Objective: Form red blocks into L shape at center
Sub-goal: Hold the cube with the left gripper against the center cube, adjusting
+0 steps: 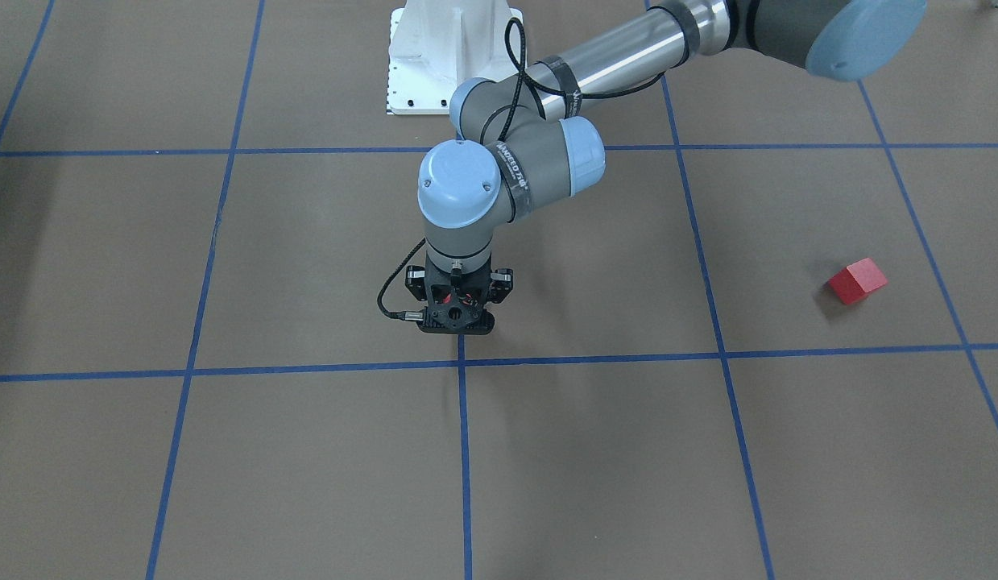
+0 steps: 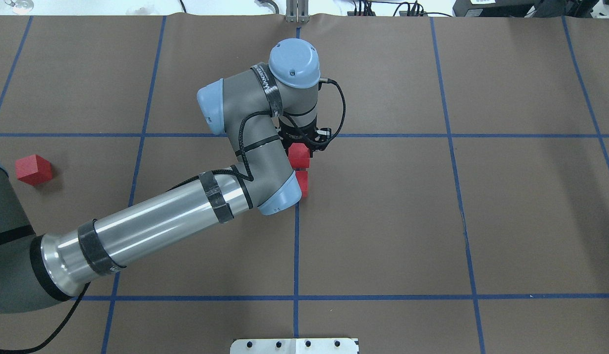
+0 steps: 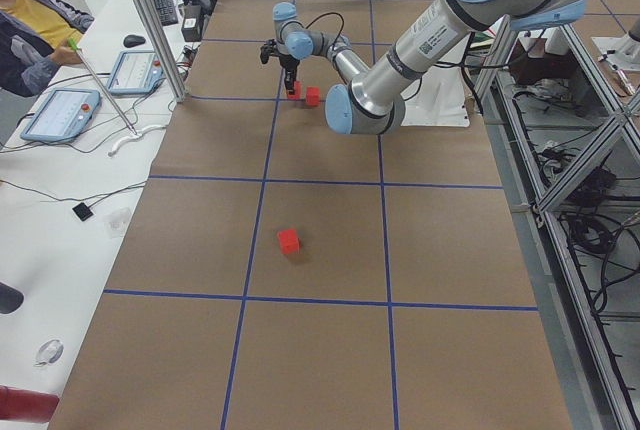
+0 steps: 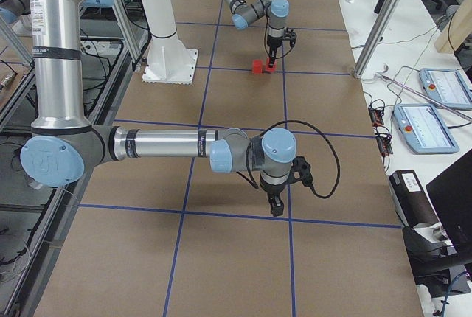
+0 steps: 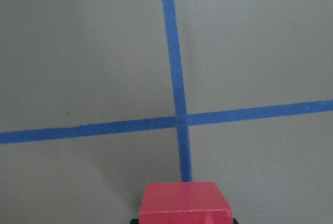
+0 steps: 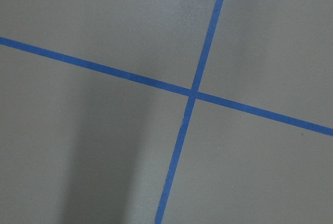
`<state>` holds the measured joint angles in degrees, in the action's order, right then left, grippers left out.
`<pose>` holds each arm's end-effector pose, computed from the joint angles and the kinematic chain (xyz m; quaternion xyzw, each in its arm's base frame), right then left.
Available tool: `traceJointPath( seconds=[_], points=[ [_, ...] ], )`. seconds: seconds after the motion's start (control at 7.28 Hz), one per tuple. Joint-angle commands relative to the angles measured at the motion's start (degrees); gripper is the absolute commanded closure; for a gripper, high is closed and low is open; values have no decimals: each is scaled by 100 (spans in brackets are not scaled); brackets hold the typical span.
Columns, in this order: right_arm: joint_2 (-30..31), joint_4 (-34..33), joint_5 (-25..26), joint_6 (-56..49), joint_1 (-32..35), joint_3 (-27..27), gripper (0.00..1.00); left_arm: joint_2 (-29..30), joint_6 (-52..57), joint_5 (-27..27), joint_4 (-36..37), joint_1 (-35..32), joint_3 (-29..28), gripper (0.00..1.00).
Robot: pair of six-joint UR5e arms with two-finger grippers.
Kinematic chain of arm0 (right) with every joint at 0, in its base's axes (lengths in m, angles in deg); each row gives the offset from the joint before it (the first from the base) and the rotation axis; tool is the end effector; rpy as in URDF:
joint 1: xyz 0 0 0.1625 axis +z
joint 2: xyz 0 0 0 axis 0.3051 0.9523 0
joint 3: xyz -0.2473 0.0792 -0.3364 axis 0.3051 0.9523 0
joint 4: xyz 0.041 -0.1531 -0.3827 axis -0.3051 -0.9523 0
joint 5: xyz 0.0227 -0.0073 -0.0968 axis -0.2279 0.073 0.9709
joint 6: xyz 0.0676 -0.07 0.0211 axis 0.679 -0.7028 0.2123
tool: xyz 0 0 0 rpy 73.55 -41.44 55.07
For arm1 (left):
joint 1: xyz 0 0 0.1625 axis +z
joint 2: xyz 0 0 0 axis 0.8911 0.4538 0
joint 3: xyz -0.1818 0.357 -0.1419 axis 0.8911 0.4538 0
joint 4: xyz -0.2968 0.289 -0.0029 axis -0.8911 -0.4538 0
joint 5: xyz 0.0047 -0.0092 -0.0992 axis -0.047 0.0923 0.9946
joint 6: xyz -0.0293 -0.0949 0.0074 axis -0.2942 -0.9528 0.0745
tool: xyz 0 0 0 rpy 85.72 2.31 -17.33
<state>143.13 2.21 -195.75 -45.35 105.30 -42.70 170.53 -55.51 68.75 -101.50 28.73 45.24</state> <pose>0.0438 -0.4947 0.6347 0.0672 -0.3650 -0.1125 0.9218 0.6312 -0.5412 0.1435 0.0067 0.3987 0.0258 0.9167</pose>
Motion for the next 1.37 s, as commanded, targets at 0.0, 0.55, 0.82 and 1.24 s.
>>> traceJointPath(
  seconds=[0.0,0.55,0.82,1.24],
  points=[
    [-9,0,3,0,0,0,0,-2,-79,-6,-1,53,-35,91],
    [-44,0,3,88,0,0,0,-11,-88,-6,17,45,-35,86],
    [-44,0,3,97,0,0,0,-20,-202,-6,17,45,-35,86],
    [-62,0,3,97,0,0,0,-29,-325,-6,8,45,-35,79]
  ],
)
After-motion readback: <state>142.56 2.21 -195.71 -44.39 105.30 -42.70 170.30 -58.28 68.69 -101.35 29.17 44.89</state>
